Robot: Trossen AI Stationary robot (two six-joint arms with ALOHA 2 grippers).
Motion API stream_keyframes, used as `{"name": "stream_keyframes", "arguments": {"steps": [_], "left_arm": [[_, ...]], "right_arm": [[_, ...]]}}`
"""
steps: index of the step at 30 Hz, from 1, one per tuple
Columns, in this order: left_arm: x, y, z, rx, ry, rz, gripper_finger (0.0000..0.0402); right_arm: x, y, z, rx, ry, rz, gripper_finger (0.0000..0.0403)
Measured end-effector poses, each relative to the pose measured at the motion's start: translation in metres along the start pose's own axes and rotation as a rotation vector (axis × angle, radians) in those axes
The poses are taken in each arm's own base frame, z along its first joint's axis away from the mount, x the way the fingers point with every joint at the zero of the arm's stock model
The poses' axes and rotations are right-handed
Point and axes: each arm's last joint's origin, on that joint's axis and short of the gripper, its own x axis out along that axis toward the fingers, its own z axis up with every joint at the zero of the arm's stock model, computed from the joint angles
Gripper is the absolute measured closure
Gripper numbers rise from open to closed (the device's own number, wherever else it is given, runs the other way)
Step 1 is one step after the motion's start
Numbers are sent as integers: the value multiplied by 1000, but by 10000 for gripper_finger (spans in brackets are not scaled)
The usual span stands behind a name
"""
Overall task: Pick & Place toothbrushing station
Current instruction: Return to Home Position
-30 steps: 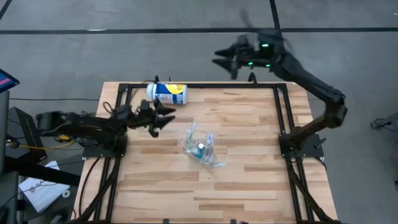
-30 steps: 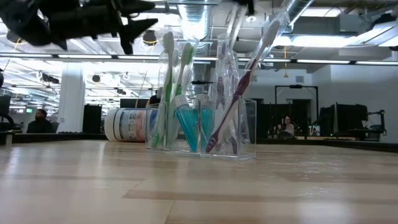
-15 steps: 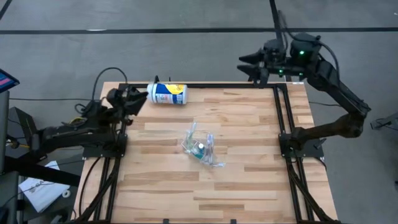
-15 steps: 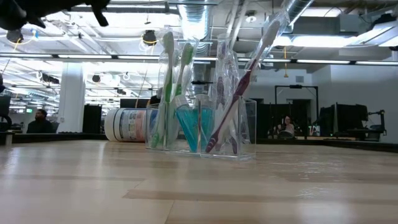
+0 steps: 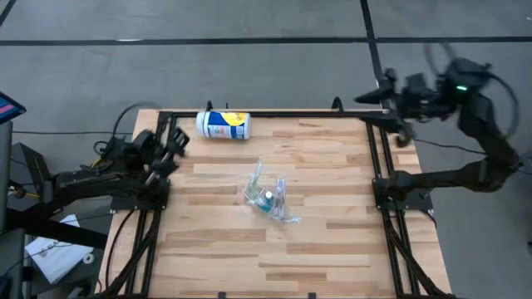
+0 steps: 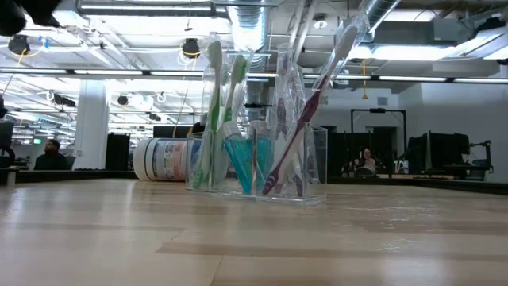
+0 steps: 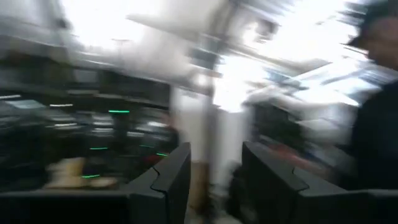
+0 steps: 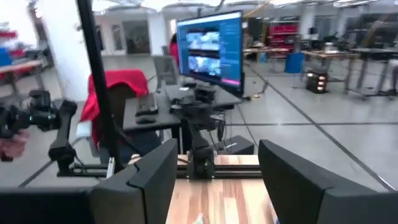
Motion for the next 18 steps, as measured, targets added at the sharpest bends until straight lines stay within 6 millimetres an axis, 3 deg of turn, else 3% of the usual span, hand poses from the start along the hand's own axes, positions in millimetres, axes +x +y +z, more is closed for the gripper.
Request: {"name": "stream_keyframes", "arguments": {"steps": [6,10,14,18], "left_arm": [[-13,-13,15,-29,24,-121,261],[-24,-34,41,-3,39,-206,263],[-33,-57,58,47,153,-197,265],[-40,-72,59,42,246,-75,266]], "right_arm": [[-54,28,-1,45,-24,-31,189],[-93,45,-8,35,-41,-35,189],[-146,62,-28,11,-61,-124,189],[-174,75,-62,-14,-114,-147,189]]}}
